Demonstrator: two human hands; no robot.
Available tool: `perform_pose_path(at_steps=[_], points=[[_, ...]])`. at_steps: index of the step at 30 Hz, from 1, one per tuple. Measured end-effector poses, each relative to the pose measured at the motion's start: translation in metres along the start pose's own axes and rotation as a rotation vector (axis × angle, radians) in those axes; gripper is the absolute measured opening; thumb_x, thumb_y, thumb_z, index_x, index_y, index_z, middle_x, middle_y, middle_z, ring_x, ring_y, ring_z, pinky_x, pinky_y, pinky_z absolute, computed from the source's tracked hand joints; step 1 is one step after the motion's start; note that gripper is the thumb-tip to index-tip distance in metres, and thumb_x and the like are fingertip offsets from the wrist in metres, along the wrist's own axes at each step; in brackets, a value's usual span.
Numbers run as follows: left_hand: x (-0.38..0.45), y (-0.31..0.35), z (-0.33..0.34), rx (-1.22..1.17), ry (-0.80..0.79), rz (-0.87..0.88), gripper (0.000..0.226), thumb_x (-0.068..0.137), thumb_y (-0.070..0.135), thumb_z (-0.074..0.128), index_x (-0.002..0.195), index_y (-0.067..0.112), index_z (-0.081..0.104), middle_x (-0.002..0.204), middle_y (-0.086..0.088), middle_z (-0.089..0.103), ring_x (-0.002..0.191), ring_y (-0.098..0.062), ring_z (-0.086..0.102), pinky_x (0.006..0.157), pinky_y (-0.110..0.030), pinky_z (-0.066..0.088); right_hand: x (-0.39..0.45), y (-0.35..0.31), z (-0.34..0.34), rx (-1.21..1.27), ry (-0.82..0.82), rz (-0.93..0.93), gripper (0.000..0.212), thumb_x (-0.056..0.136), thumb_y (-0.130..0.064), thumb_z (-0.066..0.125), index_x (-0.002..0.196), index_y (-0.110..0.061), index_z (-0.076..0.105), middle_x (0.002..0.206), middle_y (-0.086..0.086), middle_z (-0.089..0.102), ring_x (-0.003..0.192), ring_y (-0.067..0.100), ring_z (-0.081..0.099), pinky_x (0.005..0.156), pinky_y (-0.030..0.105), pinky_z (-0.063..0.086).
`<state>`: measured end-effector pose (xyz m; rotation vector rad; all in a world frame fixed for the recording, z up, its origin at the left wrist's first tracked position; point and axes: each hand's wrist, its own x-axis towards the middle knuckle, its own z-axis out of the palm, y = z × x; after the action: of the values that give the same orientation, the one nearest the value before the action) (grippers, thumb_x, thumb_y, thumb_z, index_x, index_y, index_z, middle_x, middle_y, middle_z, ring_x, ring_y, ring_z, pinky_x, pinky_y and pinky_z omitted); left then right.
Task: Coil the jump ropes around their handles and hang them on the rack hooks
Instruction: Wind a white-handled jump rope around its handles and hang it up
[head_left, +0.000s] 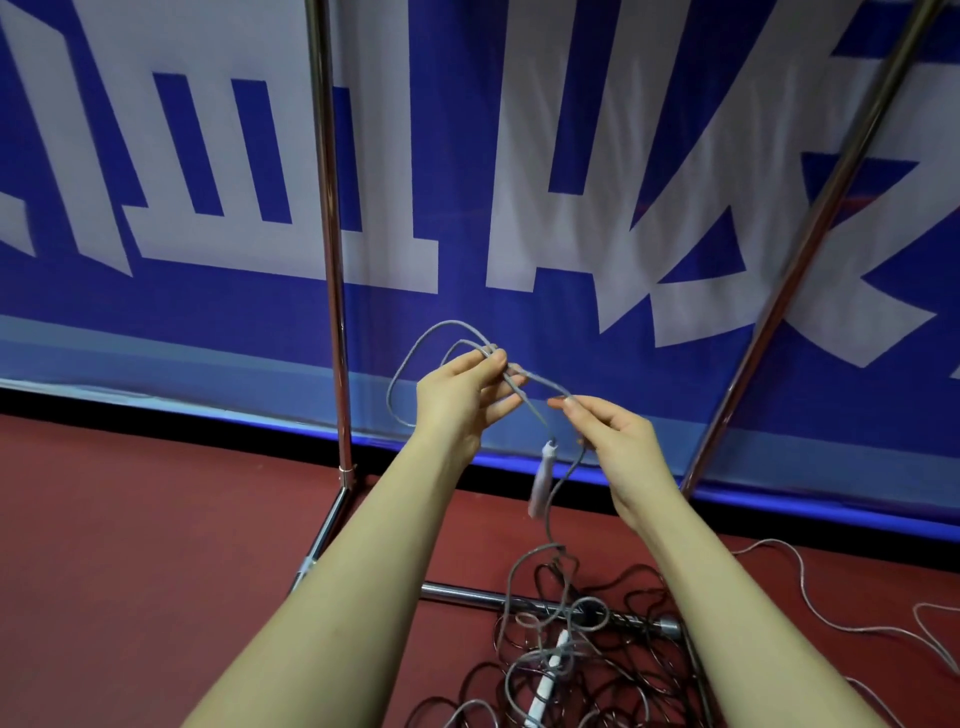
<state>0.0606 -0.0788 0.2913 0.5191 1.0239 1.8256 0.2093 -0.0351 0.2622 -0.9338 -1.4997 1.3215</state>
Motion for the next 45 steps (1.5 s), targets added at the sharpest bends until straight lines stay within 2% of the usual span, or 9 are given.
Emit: perform_pose_path(at_steps=[5,11,15,19,26,30,34,39,45], points=[[-0.001,-0.004,-0.002,0.217,-0.086,-0.017,0.017,0.1,0.02,0.052,0.088,0.013,0.061,0.072,-0.003,0.064,0.058,-0.011,0.063,0.059,-0.026,0.055,0.006,-0.008,-0.014,0.394,0.025,0.079,0.022,0.101,-0.018,0.044,0.096,-0.008,0.062,0.052,-0.003,0.038,0.044,0.009,0.032,0.043,0.019,0.033],[-0.002,-0.011,-0.002,0.226,-0.274,-0.17,0.008,0.097,0.024,0.054,0.099,0.018,0.05,0.069,-0.002,0.062,0.038,-0.005,0.029,0.035,-0.014,0.022,0.011,-0.024,-0.02,0.969,-0.047,0.158,0.029,0.102,-0.019,0.033,0.093,-0.007,0.058,0.049,-0.007,0.031,0.04,0.006,0.026,0.04,0.017,0.026],[-0.008,-0.013,-0.004,0.384,-0.455,-0.292,0.026,0.097,0.013,0.053,0.122,0.019,0.051,0.094,-0.013,0.071,0.05,-0.011,0.056,0.044,-0.017,0.042,0.013,-0.03,-0.017,1.224,-0.006,0.081,0.027,0.101,-0.014,0.032,0.091,-0.006,0.055,0.052,-0.005,0.034,0.042,0.008,0.029,0.043,0.018,0.031],[-0.012,-0.017,-0.005,0.501,-0.521,-0.292,0.036,0.09,0.0,0.06,0.121,0.016,0.053,0.085,-0.01,0.072,0.062,-0.014,0.067,0.061,-0.024,0.057,0.016,-0.032,-0.013,1.311,0.037,0.043,0.027,0.103,-0.013,0.03,0.092,-0.004,0.054,0.053,-0.003,0.037,0.042,0.009,0.031,0.044,0.018,0.035],[-0.007,-0.013,-0.001,0.391,-0.325,-0.099,0.007,0.092,0.004,0.06,0.097,0.009,0.06,0.074,-0.005,0.072,0.056,-0.011,0.066,0.053,-0.02,0.053,0.024,-0.015,-0.019,0.798,0.053,0.193,0.034,0.101,-0.033,0.042,0.096,-0.008,0.064,0.082,0.002,0.07,0.081,0.016,0.064,0.074,0.026,0.051],[-0.004,-0.003,0.005,0.147,-0.248,-0.083,0.008,0.094,0.002,0.056,0.094,0.007,0.062,0.071,-0.004,0.073,0.061,-0.01,0.07,0.055,-0.018,0.054,0.016,0.005,-0.022,0.383,-0.082,0.288,0.054,0.093,-0.055,0.04,0.103,-0.008,0.065,0.101,0.007,0.071,0.096,0.019,0.065,0.093,0.034,0.048],[-0.002,0.005,0.009,-0.147,-0.199,-0.156,0.011,0.096,0.001,0.05,0.096,0.005,0.06,0.072,-0.006,0.073,0.062,-0.011,0.071,0.056,-0.018,0.056,0.007,0.014,-0.019,0.286,-0.351,0.362,0.08,0.074,-0.072,0.03,0.109,-0.01,0.065,0.109,0.009,0.071,0.105,0.02,0.065,0.097,0.036,0.044],[-0.001,0.002,0.004,-0.242,-0.154,-0.207,0.014,0.096,-0.002,0.048,0.107,0.002,0.057,0.078,-0.013,0.073,0.064,-0.015,0.072,0.057,-0.021,0.058,0.002,0.018,-0.015,-0.065,-0.347,0.224,0.009,0.093,-0.013,0.056,0.099,-0.014,0.064,0.086,0.002,0.069,0.085,0.012,0.067,0.076,0.029,0.052],[-0.001,-0.005,-0.01,0.178,-0.195,-0.362,0.01,0.097,0.016,0.052,0.097,0.009,0.06,0.092,-0.009,0.069,0.053,-0.007,0.065,0.049,-0.018,0.053,0.011,0.001,-0.017,0.275,0.014,0.107,0.014,0.1,-0.008,0.044,0.091,-0.009,0.055,0.077,0.007,0.057,0.062,0.018,0.068,0.057,0.034,0.059]])
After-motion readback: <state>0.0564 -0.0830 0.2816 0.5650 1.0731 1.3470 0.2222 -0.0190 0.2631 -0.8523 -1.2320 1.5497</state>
